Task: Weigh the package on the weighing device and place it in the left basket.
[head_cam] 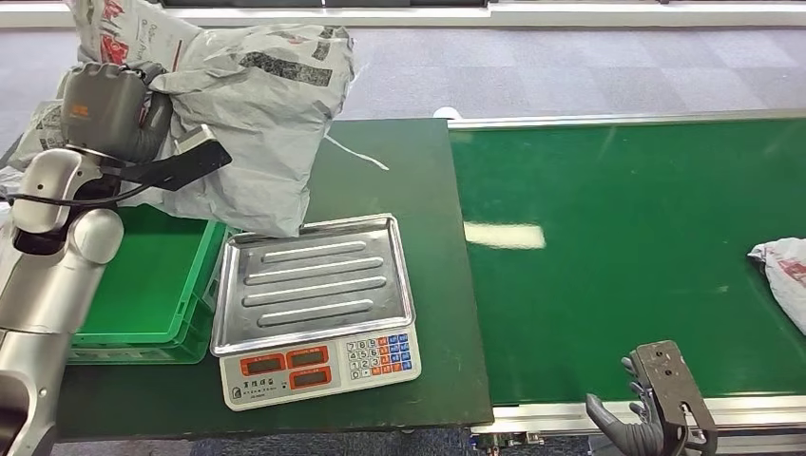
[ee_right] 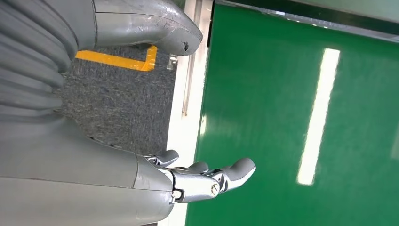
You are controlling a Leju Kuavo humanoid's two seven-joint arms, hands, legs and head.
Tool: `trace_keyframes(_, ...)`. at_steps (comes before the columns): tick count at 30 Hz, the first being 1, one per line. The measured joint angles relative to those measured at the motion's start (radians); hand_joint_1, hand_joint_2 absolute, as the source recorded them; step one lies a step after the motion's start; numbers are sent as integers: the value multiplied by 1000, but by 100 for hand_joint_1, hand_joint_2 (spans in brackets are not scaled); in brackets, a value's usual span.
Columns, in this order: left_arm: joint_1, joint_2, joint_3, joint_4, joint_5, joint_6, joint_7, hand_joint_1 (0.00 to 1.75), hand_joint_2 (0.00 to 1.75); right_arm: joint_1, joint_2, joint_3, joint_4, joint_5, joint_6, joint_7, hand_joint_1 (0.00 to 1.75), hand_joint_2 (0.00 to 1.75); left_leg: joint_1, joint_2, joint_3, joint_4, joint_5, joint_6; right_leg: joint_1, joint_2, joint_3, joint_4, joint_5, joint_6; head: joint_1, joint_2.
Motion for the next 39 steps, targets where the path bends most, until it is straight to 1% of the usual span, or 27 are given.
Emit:
trace_keyframes(6,134,5,99,60,-86,69,-10,175,175,0,21,-23,-19,14,12,0,0,175,0,0,0,0,0,0,0,0,-1,0,0,0,0,0)
trace_keyframes(10,191,6,160,142,-144,104,-8,175,175,0,35,-47,-29,21,31,0,0,175,0,0,-1,0,0,0,0,0,-1,0,0,0,0,0)
trace_keyframes(14,220,6,225,213,-212,133,6,175,175,0,48,-68,-38,31,49,0,0,175,0,0,-1,0,0,0,0,0,-2,0,0,0,0,0)
trace_keyframes(18,235,14,285,263,-243,146,11,175,175,1,57,-81,-45,41,59,0,0,175,0,0,-2,0,0,0,0,0,-2,0,0,0,0,0)
trace_keyframes(23,253,37,358,297,-270,161,4,175,175,5,59,-89,-47,43,64,0,0,175,0,0,-2,0,0,0,0,0,-3,0,0,0,0,0)
trace_keyframes(28,257,52,404,321,-315,165,8,175,175,17,67,-95,-53,50,72,0,0,175,0,-1,-3,0,0,0,0,0,-3,0,0,0,0,0)
trace_keyframes(29,260,53,413,324,-323,165,12,147,175,21,69,-95,-56,52,72,0,0,175,0,0,-3,0,0,0,0,0,-3,0,0,0,0,0)
trace_keyframes(31,272,53,432,327,-331,166,16,60,175,28,72,-95,-59,60,72,0,0,175,0,0,-3,0,0,0,0,0,-3,0,0,0,0,0)
trace_keyframes(32,281,53,442,327,-334,166,19,16,131,30,74,-95,-60,64,72,0,0,175,0,0,-3,0,0,0,0,0,-3,0,0,0,0,0)
trace_keyframes(33,291,52,453,325,-336,166,24,0,87,32,75,-95,-61,68,72,0,0,175,0,0,-3,0,0,0,0,0,-3,0,0,0,0,0)
trace_keyframes(35,312,49,478,317,-336,167,37,0,0,31,77,-95,-61,78,72,0,0,175,0,0,-3,0,0,0,0,0,-3,0,0,0,0,0)
trace_keyframes(39,354,37,550,276,-245,166,35,0,0,25,79,-94,-61,92,68,0,0,175,0,0,-3,0,0,0,0,0,-3,0,0,0,0,0)
